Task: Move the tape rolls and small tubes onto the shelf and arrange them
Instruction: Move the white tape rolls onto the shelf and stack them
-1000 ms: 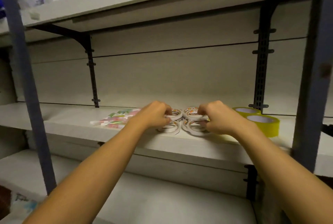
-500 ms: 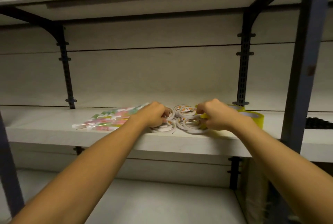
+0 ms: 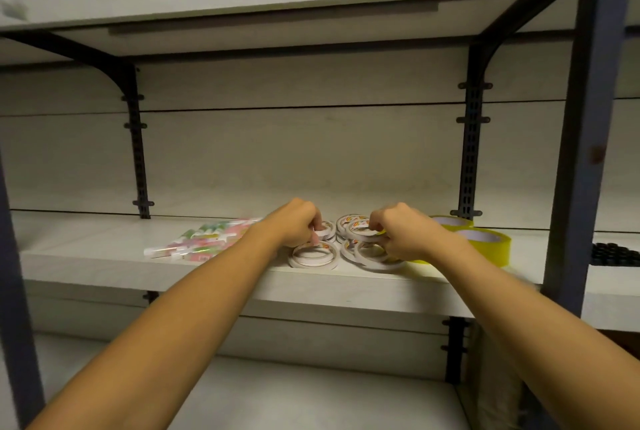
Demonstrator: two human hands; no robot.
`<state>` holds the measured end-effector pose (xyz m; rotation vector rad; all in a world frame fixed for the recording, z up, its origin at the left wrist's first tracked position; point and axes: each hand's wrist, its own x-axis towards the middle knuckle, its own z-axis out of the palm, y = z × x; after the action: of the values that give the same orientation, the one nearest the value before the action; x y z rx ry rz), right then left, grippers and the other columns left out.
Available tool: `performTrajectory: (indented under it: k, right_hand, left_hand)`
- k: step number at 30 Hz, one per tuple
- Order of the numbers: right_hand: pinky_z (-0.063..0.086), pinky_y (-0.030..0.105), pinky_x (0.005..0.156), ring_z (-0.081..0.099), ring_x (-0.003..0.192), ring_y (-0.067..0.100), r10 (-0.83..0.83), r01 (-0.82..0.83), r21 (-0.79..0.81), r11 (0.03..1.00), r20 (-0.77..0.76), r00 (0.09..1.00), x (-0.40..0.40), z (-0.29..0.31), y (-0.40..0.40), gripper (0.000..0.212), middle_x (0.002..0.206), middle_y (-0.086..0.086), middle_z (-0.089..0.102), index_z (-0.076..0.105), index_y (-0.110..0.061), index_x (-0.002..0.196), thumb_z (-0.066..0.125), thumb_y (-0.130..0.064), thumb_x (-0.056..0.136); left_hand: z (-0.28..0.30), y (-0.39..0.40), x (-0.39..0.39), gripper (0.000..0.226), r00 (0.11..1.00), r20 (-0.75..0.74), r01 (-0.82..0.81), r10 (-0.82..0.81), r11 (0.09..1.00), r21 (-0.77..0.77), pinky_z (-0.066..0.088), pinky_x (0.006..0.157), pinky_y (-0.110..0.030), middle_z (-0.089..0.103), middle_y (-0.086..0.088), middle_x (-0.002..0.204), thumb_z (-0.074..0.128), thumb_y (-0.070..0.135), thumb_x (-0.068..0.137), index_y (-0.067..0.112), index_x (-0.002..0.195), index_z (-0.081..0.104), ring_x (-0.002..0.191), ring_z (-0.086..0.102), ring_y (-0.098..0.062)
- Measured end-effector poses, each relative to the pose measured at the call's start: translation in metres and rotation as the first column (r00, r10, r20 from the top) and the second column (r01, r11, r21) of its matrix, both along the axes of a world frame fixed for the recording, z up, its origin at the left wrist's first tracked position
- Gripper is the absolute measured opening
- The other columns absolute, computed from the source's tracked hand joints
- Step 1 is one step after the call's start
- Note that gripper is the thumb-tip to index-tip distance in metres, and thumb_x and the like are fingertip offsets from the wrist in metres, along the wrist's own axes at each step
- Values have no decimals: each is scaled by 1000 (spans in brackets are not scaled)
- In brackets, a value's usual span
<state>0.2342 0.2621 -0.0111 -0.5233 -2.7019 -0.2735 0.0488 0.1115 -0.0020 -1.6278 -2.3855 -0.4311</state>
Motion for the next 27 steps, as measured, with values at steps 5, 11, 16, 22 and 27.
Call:
performTrajectory:
  k: [5,11,16,22,27]
  right_hand:
    - [54,42,84,61,102,29,-5,4,-25,1000,-21,1000,-3,-6,11,30,116,5,65,62,-20,118,58,-21,89]
    - [55,42,82,63,95,29,28,-29,-57,998,-21,999,-11,-8,11,20,108,6,69,68,-20,108,64,-22,89]
    - [57,42,76,63,85,28,21,-25,-73,997,-44,999,-16,-10,6,14,95,5,69,71,-23,95,66,-17,84]
    - [56,39,71,64,86,30,9,-22,-74,997,-170,985,-5,-3,2,21,90,4,71,72,-21,92,63,-8,78]
    - [54,38,72,64,85,25,30,-50,-43,998,-371,928,28,3,-27,18,89,2,71,74,-17,90,66,-4,81]
  left_hand:
    - [21,-9,5,13,999,1,37,-37,997,70,44,69,-26,62,4,81,77,9,83,14,92,70,80,59,-16]
    - [30,-23,15,15,994,-98,63,-56,996,67,46,73,-27,63,2,85,75,8,83,18,88,66,79,56,-15]
    - [25,-36,15,16,996,-76,42,-38,998,53,47,73,-27,62,6,80,75,8,84,20,87,65,77,55,-12]
    - [17,-53,18,21,997,-56,59,-56,997,51,39,61,-19,63,7,78,73,6,84,24,84,64,73,54,-10]
    - [12,-64,31,16,992,-63,121,-114,986,118,36,57,-7,62,7,81,74,5,85,19,91,67,69,52,-2]
